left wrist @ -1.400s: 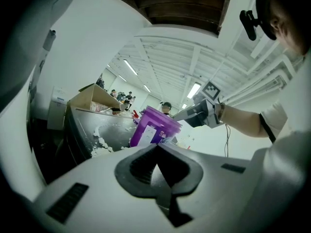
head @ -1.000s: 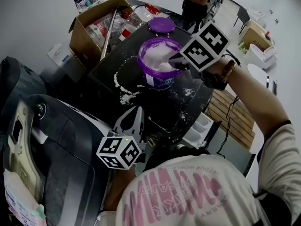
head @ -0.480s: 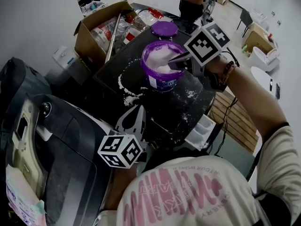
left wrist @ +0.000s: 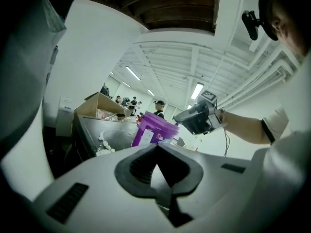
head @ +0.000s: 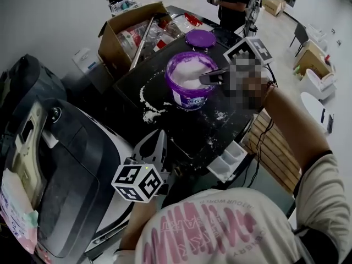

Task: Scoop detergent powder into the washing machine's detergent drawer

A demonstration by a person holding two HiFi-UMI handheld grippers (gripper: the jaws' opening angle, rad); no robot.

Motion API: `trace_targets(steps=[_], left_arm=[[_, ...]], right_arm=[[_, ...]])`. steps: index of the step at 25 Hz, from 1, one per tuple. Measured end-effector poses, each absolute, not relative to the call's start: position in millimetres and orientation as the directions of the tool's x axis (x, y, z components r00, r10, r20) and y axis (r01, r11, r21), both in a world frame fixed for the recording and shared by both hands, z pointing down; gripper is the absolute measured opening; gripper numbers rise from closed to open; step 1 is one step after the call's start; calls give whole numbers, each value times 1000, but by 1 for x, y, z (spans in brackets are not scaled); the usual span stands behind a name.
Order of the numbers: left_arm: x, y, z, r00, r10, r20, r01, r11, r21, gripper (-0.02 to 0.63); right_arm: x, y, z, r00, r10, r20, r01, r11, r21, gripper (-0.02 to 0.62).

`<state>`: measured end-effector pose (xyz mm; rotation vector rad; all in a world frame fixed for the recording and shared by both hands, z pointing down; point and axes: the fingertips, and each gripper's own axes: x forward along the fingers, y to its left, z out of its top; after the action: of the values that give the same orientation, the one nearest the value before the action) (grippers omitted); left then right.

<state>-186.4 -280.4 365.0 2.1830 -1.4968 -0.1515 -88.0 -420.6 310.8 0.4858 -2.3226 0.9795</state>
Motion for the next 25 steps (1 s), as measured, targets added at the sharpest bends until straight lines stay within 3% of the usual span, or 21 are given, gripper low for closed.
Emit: trace_targets(steps=[7,19,25], left_arm=[[-175,-258,359,299,-938,174,-869,-192,457,3],[-155,-222,343,237,-957,168,-894,-147,423,3],[-156,-209,336,213,-963,163,-902,-129,413,3]], right_arm=[[-76,-421,309,-837,-141,529,-502,585,-637,3],[-62,-424,320,-894,-232,385,-445,342,-828,3],[-62,-422,320,-903,-255,345,-412,291,-863,3]])
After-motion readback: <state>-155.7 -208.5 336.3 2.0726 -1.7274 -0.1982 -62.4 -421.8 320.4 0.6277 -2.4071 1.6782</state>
